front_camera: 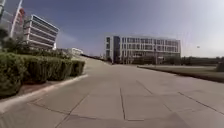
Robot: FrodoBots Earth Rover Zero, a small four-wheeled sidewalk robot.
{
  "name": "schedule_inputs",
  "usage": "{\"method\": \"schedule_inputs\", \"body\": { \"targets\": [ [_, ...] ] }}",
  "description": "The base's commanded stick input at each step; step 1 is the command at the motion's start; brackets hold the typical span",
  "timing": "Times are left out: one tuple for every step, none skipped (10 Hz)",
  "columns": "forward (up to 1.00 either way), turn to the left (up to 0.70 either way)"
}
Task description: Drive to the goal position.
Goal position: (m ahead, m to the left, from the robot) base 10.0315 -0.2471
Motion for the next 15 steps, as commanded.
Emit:
{"method": "schedule_inputs", "body": {
  "targets": [
    [0.7, 0.0],
    [0.7, 0.0],
    [0.7, 0.0],
    [0.7, 0.0],
    [0.7, 0.0],
    [0.7, 0.0],
    [0.7, 0.0],
    [0.7, 0.0],
    [0.7, 0.0],
    [0.7, 0.0],
    [0.7, 0.0],
    [0.7, 0.0],
    [0.7, 0.0],
    [0.7, 0.0],
    [0.7, 0.0]
  ]
}}
